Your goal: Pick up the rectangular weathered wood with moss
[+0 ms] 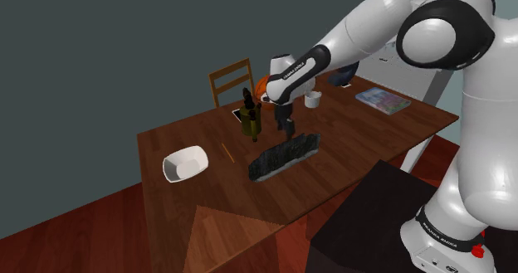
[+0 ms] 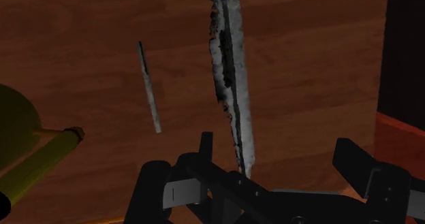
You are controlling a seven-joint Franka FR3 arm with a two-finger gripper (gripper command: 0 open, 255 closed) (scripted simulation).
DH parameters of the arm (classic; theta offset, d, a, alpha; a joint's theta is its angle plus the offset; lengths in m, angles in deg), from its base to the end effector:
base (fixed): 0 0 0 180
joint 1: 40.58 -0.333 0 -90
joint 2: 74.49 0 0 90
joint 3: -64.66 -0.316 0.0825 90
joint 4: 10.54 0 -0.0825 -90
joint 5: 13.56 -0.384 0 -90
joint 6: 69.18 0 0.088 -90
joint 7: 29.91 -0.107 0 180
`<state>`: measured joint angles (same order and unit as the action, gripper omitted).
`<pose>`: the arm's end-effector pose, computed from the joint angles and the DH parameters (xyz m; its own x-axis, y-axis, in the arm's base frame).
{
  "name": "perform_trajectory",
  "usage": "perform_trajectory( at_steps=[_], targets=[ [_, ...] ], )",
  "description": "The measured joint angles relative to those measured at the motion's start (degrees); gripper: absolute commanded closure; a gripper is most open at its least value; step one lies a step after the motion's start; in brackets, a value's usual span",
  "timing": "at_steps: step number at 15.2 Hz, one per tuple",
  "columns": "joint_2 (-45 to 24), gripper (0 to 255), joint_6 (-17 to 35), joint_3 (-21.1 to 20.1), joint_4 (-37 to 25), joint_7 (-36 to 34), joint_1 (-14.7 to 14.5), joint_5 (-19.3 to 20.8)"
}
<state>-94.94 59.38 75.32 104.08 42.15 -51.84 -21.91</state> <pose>0.5930 0.0134 0.2738 0.3819 0.9242 0.0043 0.9185 -0.3790 -0.1132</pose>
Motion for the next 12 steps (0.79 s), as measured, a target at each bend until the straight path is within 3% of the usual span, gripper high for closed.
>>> perform_trajectory(
  at_steps=[5, 12],
  targets=[
    [-8.2, 0, 0.21, -2.66, -5.81, 6.8, 0.29, -0.03],
    [-12.81, 0, 3.86, -3.41, -6.54, 8.2, 0.74, -0.75]
  ],
)
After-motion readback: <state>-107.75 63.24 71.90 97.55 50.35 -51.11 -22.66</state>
